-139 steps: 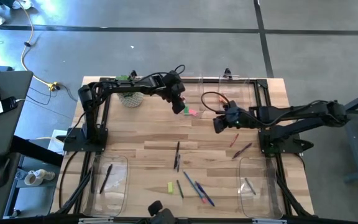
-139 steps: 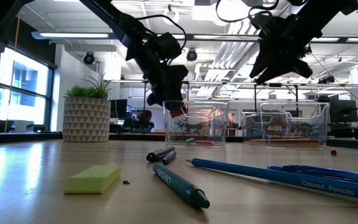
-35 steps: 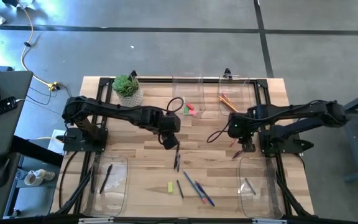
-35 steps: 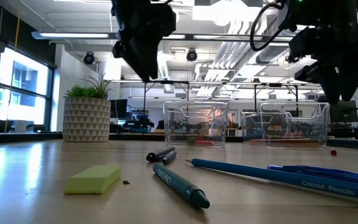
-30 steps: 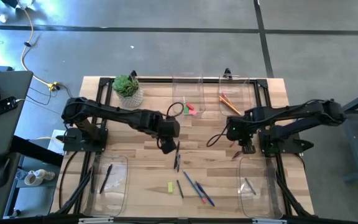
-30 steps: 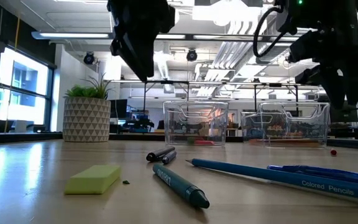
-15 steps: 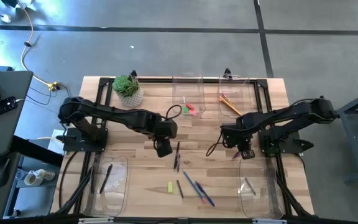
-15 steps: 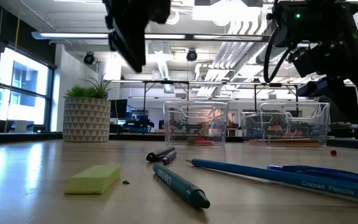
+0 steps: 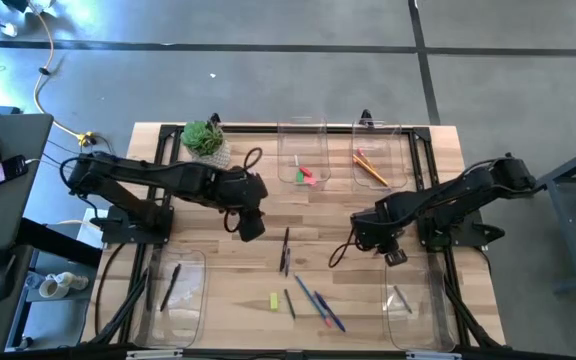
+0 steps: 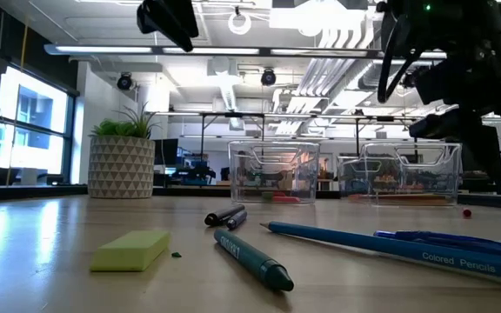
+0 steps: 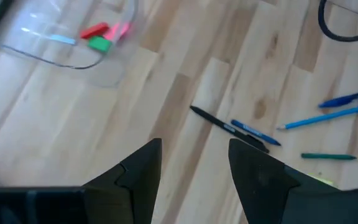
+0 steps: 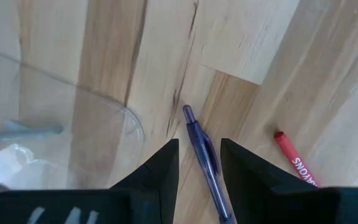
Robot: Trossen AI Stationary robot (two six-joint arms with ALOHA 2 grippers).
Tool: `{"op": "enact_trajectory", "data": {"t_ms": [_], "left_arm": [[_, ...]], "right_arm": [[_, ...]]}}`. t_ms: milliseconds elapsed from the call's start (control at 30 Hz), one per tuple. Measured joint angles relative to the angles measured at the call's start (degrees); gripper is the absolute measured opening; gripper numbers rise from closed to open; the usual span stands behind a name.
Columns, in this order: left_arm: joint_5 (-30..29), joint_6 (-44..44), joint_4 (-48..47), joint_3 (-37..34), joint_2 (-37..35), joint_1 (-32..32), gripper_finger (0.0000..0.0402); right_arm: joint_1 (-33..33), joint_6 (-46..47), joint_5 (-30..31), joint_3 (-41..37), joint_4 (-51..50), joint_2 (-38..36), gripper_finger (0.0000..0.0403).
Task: Sort crayons/erasers/pens/pencils in bins
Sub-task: Put the violet pen into the bottom left transparent bin
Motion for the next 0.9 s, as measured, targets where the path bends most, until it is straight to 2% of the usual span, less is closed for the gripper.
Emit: {"op": "enact_trajectory", "data": {"t_ms": [367, 533, 900], "left_arm": [[-0.79, 2.48, -1.66, 0.00, 0.70, 0.02, 0.0174], [-0.79, 2.55, -2.19, 0.04, 0.58, 0.02, 0.0174], [-0.90, 3.05, -4.62, 0.03, 0.58, -0.02, 0.0174]], "right_arm": [[-2.41, 4.59, 0.15, 4.04, -0.13, 2.42, 0.0110], [-1.35, 8.06, -0.35, 6.61, 0.06, 3.74, 0.0110], [1.92, 9.77, 0.49, 15.12, -6.63, 17.43, 0.0110]]}}
